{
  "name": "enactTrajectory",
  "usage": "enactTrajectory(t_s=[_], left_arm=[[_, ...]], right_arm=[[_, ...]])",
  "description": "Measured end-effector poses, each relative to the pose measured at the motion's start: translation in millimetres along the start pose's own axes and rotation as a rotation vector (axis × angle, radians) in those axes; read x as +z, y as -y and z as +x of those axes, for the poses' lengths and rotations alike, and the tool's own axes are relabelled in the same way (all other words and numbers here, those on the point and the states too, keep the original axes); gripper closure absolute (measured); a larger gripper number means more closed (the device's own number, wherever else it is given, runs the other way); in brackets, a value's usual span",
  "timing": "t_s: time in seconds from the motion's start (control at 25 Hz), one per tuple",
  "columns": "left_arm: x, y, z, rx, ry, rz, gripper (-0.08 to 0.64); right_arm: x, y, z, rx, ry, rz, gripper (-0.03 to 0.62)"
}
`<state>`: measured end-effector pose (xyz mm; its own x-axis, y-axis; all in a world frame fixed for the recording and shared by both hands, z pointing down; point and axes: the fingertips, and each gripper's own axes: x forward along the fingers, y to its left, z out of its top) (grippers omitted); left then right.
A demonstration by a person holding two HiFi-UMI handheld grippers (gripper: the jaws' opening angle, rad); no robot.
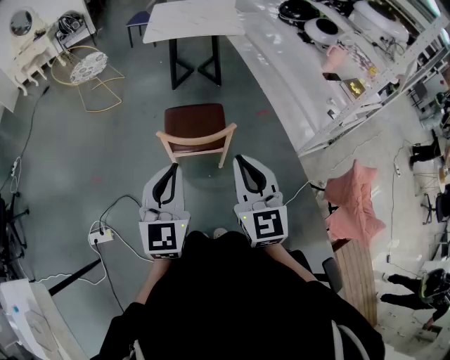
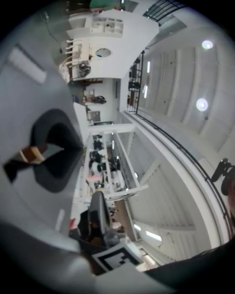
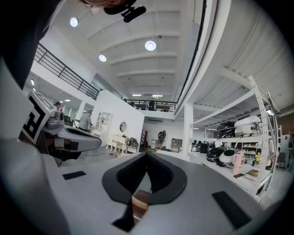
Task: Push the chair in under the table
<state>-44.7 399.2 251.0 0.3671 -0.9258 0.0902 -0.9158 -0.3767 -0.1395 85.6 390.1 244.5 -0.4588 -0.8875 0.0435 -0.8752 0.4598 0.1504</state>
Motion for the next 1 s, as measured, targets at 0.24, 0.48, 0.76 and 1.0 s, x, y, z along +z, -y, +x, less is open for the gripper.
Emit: enactTrajectory(t_s=[0.24, 0.48, 0.76, 1.0], left_arm=[[3, -9, 6, -0.01, 0.035, 0.01, 0.551], [0, -18, 12, -0.049, 0.045, 0.014, 0.551], [-18, -23, 20, -0.074, 0.027, 0.009, 0.551], [-26, -35, 50, -0.071, 0.049, -0.01, 0.551]], right_arm=[[4, -3, 10, -0.015, 0.009, 0.013, 0.571], [8, -6, 18, -0.039, 0.032, 0.01, 0.57], [-11, -3, 26, -0.051, 0.001, 0.02, 0.569], [-22, 11, 58, -0.043, 0.012, 0.006, 0.569]])
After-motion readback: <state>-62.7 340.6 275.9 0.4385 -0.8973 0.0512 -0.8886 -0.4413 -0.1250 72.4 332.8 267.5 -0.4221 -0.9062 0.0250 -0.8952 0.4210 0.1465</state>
